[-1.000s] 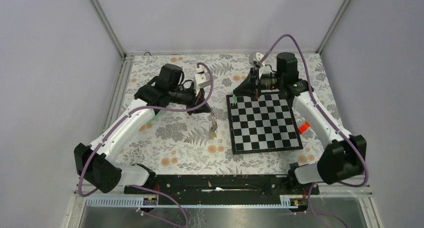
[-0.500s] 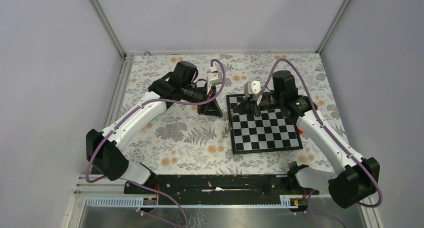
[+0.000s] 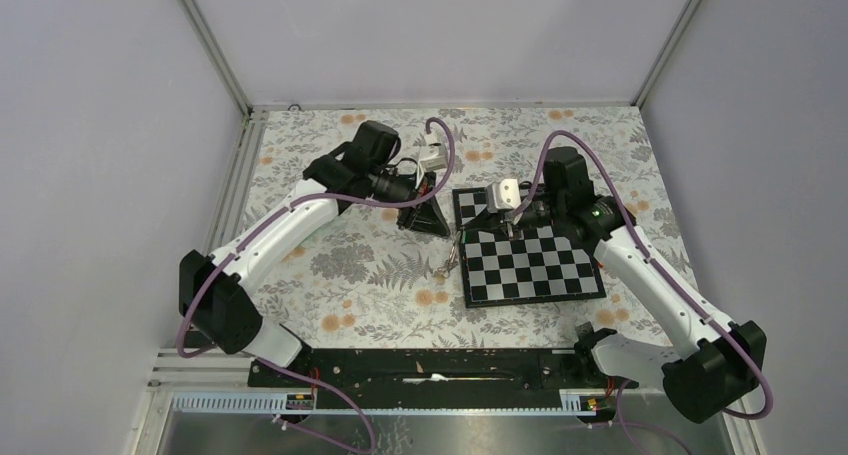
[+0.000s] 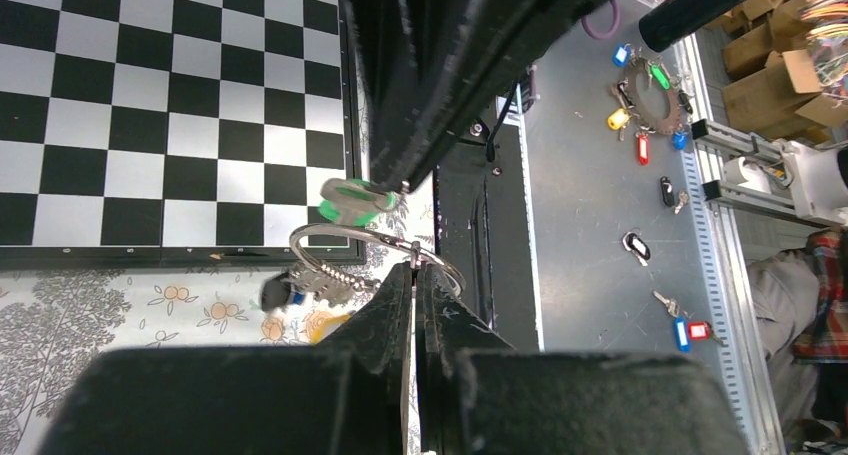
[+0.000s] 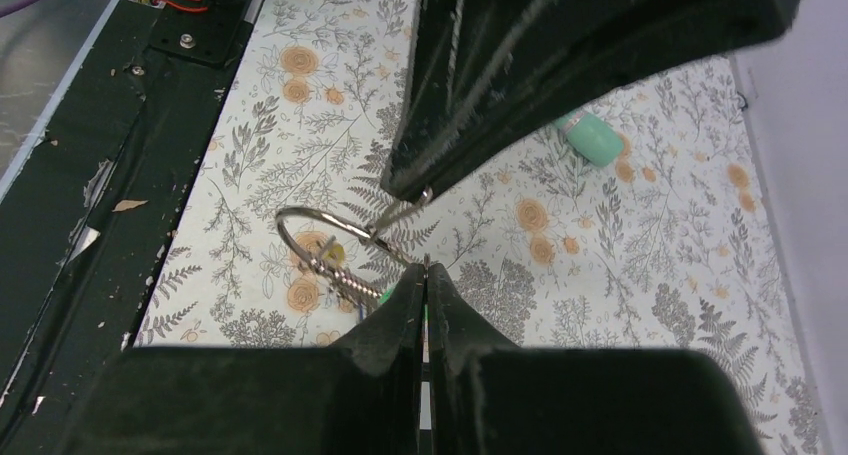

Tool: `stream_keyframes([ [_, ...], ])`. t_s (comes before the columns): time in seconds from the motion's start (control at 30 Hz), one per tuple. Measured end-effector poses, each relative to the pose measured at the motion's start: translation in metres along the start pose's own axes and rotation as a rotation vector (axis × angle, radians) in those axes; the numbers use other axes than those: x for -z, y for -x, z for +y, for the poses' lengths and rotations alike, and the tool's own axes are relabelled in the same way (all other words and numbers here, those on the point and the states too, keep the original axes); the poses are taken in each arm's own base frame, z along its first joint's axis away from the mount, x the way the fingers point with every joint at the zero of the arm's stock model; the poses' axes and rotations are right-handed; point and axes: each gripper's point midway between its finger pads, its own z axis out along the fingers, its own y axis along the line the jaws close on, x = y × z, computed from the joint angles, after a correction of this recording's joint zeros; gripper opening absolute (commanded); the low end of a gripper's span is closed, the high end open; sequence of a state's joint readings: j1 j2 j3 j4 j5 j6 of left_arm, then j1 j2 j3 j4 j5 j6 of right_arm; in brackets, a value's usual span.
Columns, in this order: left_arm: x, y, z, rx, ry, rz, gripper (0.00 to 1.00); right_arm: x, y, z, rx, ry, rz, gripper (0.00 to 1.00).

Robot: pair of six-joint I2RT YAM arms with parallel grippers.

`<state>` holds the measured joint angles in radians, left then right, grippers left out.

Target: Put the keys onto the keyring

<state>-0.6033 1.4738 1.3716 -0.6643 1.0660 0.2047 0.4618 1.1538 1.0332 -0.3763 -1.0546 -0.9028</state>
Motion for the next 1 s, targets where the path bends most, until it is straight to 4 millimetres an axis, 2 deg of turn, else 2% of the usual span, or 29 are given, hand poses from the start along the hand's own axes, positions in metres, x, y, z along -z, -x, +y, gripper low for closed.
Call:
stream_keyframes([
  [0.33, -0.011, -0.003, 0.013, 0.122, -0.026, 0.016, 0.0, -0.002, 0.001, 0.01, 0.048, 0.006, 0.004, 0.0],
  [1.0, -0.012, 0.003, 0.006, 0.163, -0.062, 0.0, 0.0, -0.005, -0.002, 0.012, 0.066, 0.009, 0.01, 0.0],
])
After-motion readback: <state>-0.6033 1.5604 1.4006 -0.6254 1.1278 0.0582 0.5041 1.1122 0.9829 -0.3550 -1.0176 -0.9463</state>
